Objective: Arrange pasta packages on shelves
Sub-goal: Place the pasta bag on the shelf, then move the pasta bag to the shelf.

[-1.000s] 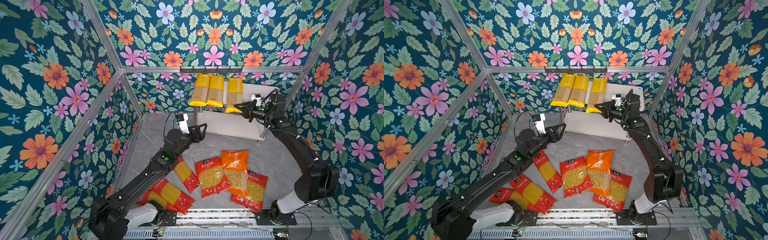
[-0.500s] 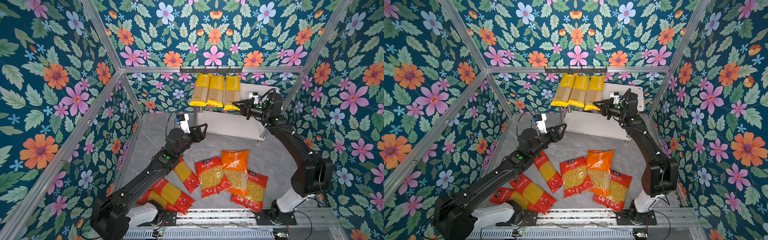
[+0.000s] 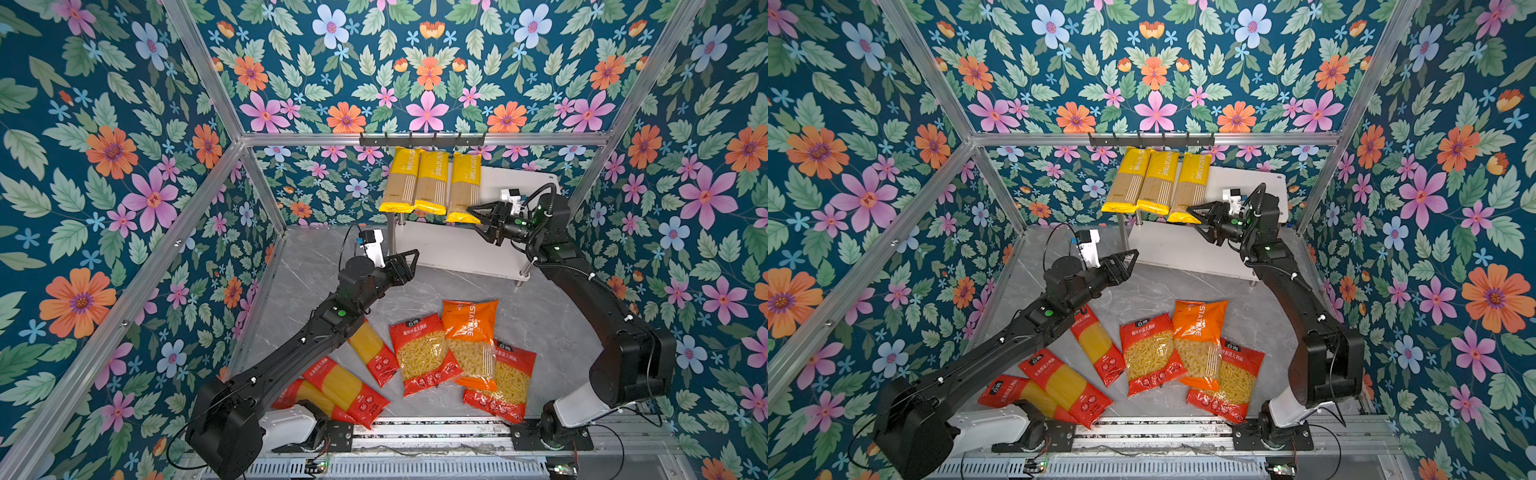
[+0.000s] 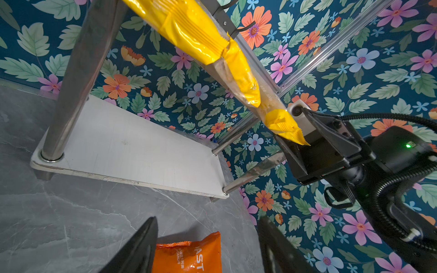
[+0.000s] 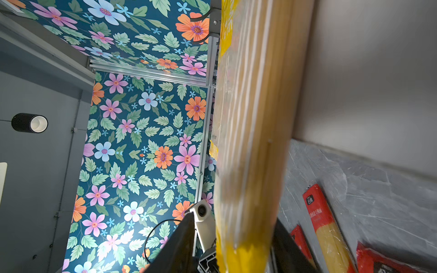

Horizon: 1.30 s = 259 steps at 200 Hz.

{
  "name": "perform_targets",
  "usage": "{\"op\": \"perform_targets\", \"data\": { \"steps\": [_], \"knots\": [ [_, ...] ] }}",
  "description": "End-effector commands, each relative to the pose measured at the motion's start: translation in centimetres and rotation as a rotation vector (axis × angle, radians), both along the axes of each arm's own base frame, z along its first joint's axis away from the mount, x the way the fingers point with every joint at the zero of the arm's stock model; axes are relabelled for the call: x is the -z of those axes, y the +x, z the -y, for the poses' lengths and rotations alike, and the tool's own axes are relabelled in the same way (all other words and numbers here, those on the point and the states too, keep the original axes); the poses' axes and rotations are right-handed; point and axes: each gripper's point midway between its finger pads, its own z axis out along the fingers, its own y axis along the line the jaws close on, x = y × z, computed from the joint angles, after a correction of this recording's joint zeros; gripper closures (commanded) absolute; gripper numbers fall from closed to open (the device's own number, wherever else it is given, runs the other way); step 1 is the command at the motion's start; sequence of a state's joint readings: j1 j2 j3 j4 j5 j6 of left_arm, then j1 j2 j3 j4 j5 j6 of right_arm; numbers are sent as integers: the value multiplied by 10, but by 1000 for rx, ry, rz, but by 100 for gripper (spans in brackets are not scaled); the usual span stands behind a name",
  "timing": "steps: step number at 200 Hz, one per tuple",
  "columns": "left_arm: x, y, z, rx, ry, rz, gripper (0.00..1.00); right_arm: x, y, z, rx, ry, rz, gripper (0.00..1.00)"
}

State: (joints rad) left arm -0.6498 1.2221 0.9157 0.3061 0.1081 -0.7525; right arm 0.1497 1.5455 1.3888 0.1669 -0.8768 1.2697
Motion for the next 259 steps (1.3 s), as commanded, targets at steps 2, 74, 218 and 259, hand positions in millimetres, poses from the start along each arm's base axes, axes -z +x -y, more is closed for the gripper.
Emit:
{"op": "perform_targets", "data": {
  "steps": [2, 74, 218, 259],
  "knots": [
    [-11, -3, -1, 2, -20, 38, 31, -1, -4, 2, 15, -11, 19, 51],
    [-8, -3, 2, 17, -20, 43, 30, -4, -9, 4, 24, -50, 39, 84],
    [5, -12, 8, 83, 25, 97, 30, 8, -19, 1, 30, -151, 4, 63],
    [12, -13, 7, 80, 20, 85, 30, 5, -5, -9, 32, -164, 5, 59]
  ]
}}
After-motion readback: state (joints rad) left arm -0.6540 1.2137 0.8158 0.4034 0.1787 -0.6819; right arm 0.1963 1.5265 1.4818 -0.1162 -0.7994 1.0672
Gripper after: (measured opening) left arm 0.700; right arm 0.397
